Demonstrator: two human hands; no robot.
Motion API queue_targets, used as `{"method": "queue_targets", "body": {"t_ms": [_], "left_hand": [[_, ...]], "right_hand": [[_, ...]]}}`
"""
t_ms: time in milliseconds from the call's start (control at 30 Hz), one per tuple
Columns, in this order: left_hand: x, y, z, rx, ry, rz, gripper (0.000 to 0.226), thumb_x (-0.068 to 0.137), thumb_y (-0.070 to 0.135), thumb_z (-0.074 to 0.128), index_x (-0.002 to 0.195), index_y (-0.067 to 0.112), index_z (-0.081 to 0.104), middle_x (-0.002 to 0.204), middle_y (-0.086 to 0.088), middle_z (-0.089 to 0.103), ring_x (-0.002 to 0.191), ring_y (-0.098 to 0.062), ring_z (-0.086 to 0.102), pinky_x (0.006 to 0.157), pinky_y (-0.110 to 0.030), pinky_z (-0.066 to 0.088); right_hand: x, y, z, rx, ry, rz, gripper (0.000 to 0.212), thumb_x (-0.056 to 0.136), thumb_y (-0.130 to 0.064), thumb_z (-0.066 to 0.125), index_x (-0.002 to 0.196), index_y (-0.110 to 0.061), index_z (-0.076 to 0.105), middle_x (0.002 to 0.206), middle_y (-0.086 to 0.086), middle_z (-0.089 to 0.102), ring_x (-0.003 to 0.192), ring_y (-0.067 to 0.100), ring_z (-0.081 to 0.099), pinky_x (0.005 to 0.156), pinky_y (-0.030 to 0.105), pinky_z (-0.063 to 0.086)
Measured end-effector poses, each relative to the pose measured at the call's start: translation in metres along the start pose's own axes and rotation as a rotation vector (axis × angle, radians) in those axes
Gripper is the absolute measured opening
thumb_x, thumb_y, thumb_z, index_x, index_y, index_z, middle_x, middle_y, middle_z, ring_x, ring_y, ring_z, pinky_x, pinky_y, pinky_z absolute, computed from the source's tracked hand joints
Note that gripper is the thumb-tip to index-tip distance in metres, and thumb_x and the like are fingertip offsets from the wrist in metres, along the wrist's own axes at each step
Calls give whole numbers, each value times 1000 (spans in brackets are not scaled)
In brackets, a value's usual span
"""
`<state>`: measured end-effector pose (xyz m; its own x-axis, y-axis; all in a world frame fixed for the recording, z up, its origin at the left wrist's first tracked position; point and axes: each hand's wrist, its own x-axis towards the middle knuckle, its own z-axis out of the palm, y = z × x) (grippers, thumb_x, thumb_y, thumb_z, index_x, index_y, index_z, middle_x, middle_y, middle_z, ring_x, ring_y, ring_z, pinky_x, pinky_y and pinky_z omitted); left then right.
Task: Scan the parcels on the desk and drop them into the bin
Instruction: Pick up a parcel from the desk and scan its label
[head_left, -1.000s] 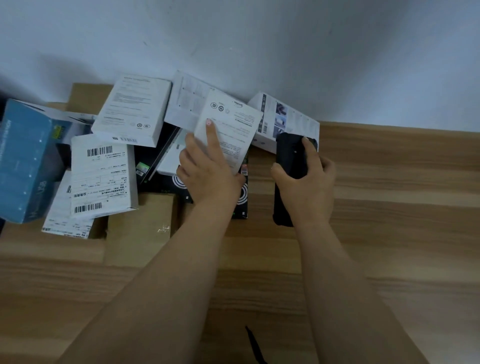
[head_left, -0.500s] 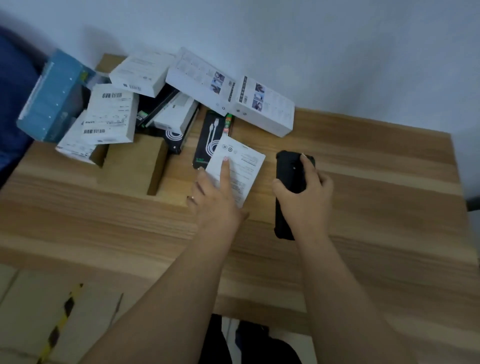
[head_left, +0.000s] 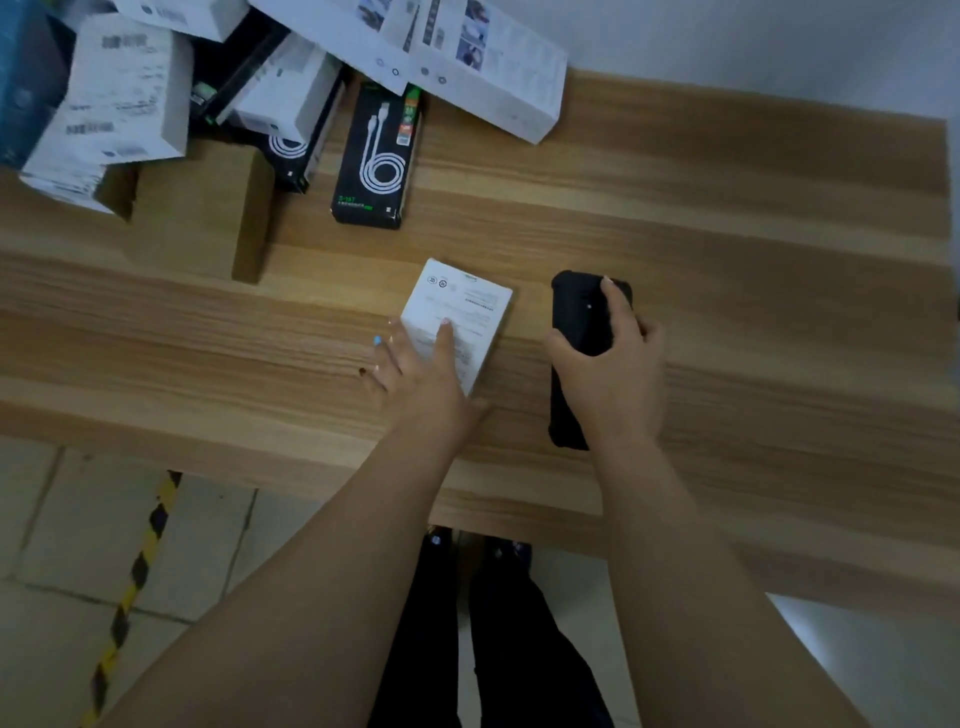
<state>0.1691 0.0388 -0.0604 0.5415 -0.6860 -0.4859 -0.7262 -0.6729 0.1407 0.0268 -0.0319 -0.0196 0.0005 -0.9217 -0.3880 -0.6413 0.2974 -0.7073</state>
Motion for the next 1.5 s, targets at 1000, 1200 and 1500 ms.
{"method": "queue_targets", "body": {"t_ms": [1000,1200,1500], "left_hand": [[29,-119,-65,-392,140,-10,95,80,57,70,153,20,21,152,-15,20,138,-35,21,114,-45,22],[48,-116,-45,-481,66,-120,109,73,59,77,153,19,14,150,-16,22,136,-37,22,112,-45,23],[56,-99,-40,-244,91,-114,125,66,55,80,155,23,-2,152,-13,23,137,-34,26,109,-51,27]], "right_hand": [[-71,-56,59,2,114,-45,73,85,-47,70,149,-48,34,145,-5,32,120,16,48,89,38,49],[-48,-54,74,-63,54,-49,73,87,-47,68,150,-48,32,149,-3,30,123,20,49,92,41,51],[-23,-65,78,-78,13,-112,73,84,-44,69,148,-48,35,145,-2,33,124,16,46,90,33,44]]}}
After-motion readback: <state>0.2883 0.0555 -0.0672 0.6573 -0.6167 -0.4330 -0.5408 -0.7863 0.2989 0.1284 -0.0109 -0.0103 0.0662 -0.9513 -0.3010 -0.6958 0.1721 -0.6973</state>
